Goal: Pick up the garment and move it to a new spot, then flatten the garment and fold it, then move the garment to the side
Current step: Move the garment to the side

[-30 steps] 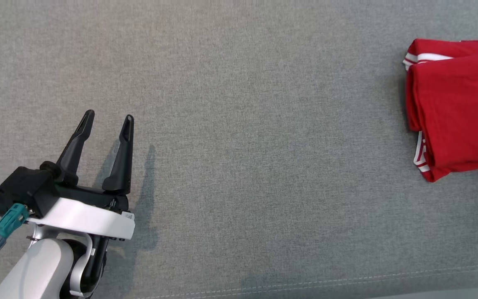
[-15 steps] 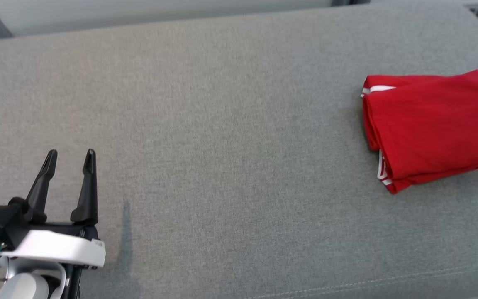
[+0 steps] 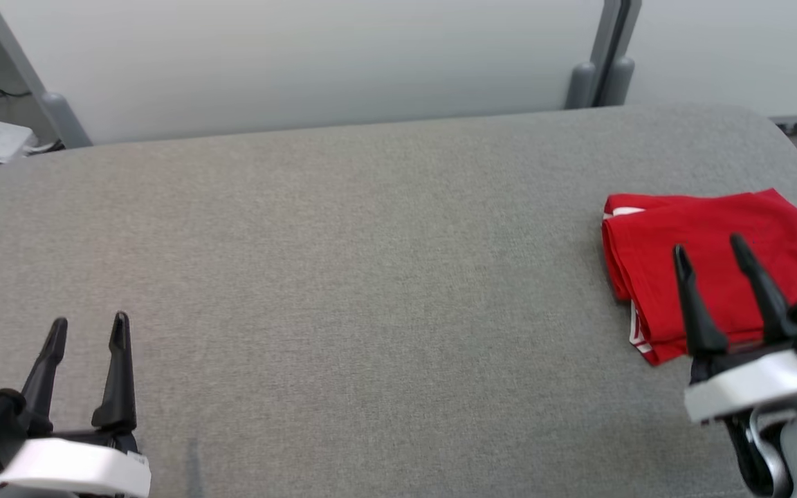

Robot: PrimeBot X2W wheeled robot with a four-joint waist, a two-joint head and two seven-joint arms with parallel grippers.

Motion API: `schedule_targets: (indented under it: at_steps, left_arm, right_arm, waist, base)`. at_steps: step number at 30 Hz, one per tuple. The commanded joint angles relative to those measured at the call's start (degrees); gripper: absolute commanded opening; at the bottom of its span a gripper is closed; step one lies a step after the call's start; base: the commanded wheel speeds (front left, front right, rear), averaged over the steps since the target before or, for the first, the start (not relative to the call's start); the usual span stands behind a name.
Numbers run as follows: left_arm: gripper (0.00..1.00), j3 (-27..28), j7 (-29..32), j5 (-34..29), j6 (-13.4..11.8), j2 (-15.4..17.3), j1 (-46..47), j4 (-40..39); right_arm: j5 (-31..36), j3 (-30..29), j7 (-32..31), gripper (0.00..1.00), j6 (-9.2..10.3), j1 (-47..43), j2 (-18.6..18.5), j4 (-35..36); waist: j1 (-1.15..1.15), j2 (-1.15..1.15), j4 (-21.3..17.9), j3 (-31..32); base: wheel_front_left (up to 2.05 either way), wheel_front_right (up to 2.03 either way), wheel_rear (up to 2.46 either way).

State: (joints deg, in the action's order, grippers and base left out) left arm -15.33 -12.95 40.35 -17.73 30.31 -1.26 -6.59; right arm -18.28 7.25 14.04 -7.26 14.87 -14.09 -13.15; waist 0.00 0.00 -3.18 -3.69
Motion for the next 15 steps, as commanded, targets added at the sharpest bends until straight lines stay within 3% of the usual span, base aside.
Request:
schedule_targets:
  at_steps: [1, 9, 15]
  left_arm:
    - [1.0, 2.6, -0.65, -0.15, -0.54, 2.03, 0.99, -0.85]
    - [1.0, 1.32, -1.18, -1.87, -1.55, 1.36, -3.4, -1.68]
    - [1.0, 1.1, -1.33, -2.1, -1.57, 1.36, -5.31, -1.38]
  right_arm:
    - [2.22, -0.31, -0.45, 1.0, -0.23, -1.98, 0.4, 2.35]
    - [6.44, -4.88, -1.26, 1.0, -0.23, -10.59, 5.66, 6.0]
    - [6.55, -7.06, -2.51, 1.0, -0.23, -14.22, 6.97, 7.97]
  waist:
    - [0.0, 0.0, 1.26, 1.6]
    - [0.0, 0.0, 2.07, 3.78]
    - [0.0, 0.0, 2.44, 4.54]
  base:
    - [0.0, 0.0, 0.0]
    - [0.0, 0.0, 0.0]
    - [0.0, 0.0, 0.0]
